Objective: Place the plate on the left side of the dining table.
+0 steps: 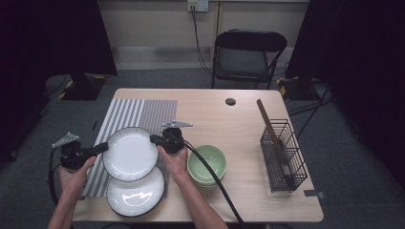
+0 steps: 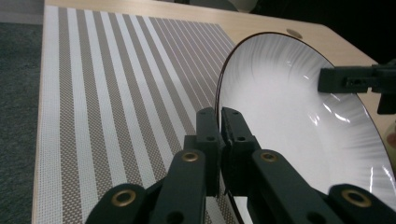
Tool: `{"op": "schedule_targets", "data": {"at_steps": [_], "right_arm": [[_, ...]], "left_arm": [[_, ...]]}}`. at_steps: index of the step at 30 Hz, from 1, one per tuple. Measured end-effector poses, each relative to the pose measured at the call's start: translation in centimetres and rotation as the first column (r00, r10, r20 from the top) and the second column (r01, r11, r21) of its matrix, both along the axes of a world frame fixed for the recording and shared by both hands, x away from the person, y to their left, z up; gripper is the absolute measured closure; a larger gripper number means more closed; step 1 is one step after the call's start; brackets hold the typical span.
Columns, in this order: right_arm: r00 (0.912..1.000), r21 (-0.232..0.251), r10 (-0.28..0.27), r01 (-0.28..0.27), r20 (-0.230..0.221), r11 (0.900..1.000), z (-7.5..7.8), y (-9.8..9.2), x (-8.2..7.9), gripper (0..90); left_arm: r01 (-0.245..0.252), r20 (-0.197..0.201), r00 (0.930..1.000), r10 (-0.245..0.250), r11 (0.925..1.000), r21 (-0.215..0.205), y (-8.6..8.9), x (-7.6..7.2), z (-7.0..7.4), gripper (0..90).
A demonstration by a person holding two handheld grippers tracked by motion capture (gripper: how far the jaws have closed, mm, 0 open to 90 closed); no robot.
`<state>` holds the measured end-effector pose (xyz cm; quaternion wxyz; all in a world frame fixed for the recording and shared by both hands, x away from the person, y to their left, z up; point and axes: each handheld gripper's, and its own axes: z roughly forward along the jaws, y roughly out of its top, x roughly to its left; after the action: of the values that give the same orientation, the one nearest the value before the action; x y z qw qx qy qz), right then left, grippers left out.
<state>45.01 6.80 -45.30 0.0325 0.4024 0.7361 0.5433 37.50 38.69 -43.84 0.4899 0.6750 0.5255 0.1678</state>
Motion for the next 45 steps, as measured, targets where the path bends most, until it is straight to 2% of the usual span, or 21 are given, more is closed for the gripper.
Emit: {"op": "schedule_targets", "data": {"at_steps": [13,14,20,26,37,42,45], "right_arm": [[0.9998,-0.007,-0.003,0.003,0.019,1.000,0.7,0.3,0.3,86.9],[0.9998,-0.004,-0.002,0.002,0.019,1.000,0.8,0.3,0.4,86.9],[0.9994,-0.007,-0.006,0.006,0.034,1.000,1.6,0.7,0.7,86.8],[0.9991,-0.018,-0.011,0.012,0.040,1.000,1.8,1.0,1.3,86.8],[0.9985,-0.048,-0.023,0.025,0.051,0.999,2.7,2.0,3.3,87.0],[0.9987,-0.058,-0.036,0.038,0.036,0.998,2.6,2.0,3.9,86.8],[0.9984,-0.063,-0.050,0.052,0.027,0.997,2.3,2.1,4.4,86.8]], "left_arm": [[0.002,0.025,0.9997,-0.002,1.0000,0.000,0.3,0.7,0.6,87.4],[-0.001,0.024,0.9997,0.001,0.9999,-0.011,0.4,0.8,0.6,87.4],[0.001,0.035,0.9994,-0.001,1.0000,-0.002,0.7,1.2,1.0,87.5],[-0.013,0.028,0.9995,0.014,0.9999,-0.010,0.8,1.8,1.1,87.5],[-0.022,0.039,0.9990,0.022,0.9997,-0.006,1.4,3.9,1.5,87.6],[-0.009,0.021,0.9997,0.008,0.9999,0.007,1.4,5.2,1.1,87.6],[-0.014,0.013,0.9998,0.015,0.9998,-0.010,1.5,5.8,0.8,87.7]]}}
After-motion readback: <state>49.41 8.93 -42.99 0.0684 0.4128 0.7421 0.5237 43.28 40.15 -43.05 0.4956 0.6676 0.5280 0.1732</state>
